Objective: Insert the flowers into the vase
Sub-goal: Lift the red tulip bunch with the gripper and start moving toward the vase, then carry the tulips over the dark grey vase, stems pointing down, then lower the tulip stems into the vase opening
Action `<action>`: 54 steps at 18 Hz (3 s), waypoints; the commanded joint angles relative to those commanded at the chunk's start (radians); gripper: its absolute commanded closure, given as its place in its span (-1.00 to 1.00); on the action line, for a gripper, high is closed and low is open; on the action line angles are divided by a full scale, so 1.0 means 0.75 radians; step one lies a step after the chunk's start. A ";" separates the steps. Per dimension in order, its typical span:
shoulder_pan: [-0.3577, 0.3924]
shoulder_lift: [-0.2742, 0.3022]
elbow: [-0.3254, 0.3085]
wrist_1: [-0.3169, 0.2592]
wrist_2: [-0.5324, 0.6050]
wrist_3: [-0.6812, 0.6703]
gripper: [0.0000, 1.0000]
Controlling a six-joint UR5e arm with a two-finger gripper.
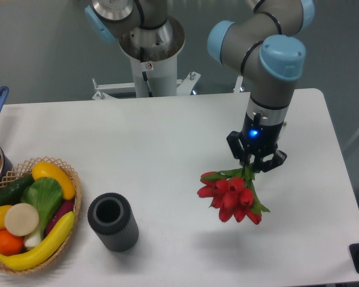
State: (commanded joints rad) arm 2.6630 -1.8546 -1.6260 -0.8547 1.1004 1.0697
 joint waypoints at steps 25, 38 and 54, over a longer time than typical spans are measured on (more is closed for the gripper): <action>-0.245 -0.125 0.200 0.146 -1.034 -0.211 0.85; -0.378 -0.186 0.225 0.203 -1.034 -0.211 0.76; -0.311 -0.200 0.008 0.205 -1.013 -0.046 0.62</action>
State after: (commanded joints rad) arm 2.4298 -2.0049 -1.6197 -0.7010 0.3405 1.0351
